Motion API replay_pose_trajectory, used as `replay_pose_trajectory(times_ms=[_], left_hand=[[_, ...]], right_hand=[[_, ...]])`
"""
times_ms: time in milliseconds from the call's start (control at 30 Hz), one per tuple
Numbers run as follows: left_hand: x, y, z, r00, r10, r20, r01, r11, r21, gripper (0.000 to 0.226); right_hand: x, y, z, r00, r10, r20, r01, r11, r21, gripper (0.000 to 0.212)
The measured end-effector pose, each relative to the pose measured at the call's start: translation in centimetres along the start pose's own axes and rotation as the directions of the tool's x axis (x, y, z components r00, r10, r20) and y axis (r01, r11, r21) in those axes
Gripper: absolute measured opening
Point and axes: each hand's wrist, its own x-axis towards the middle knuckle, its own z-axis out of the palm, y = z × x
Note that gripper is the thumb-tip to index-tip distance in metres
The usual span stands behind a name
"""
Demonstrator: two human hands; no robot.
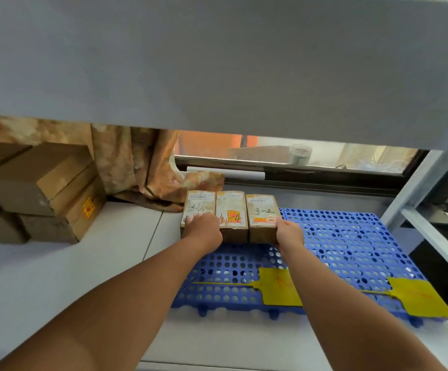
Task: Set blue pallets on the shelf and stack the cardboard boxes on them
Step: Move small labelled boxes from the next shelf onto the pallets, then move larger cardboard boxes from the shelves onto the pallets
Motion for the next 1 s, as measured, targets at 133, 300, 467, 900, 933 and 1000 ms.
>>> replay_pose_trajectory(times_ms=[133, 300, 467, 900, 933, 1000], left_hand=[[0.1, -0.2, 0.5, 1.000, 0.002, -0.007, -0.002, 0.990, -0.138, 0.027], [0.0, -0.4, 0.1, 0.997, 0.067, 0.049, -0.061, 0.992, -0.112, 0.036], [-0.2, -1.5, -0.5, 0.990, 0.139, -0.023, -0.141, 0.979, -0.147, 0.060], [-2.6, -16.5, -9.4, 0.873, -0.148, -0.465, 0.064, 0.979, -0.191, 0.029], [-2.9, -18.2, -10.1, 0.869, -0.158, -0.470, 0.074, 0.979, -0.192, 0.027], [-3.3, -21.3, -11.6, 0.857, -0.171, -0.486, 0.095, 0.979, -0.178, 0.024]], right_hand=[[0.1, -0.1, 0.2, 0.998, -0.056, 0.007, 0.056, 0.990, -0.130, 0.030], [-0.3, 0.3, 0.1, 0.999, -0.044, -0.026, 0.033, 0.948, -0.315, 0.044], [-5.4, -2.2, 3.9, 0.720, -0.672, 0.172, 0.623, 0.518, -0.587, 0.050], [-16.0, -7.2, 19.7, 0.583, -0.610, 0.537, 0.777, 0.611, -0.150, 0.034], [-16.9, -7.3, 21.1, 0.571, -0.599, 0.561, 0.786, 0.597, -0.161, 0.032], [-18.7, -7.5, 23.5, 0.542, -0.583, 0.606, 0.806, 0.566, -0.176, 0.033]])
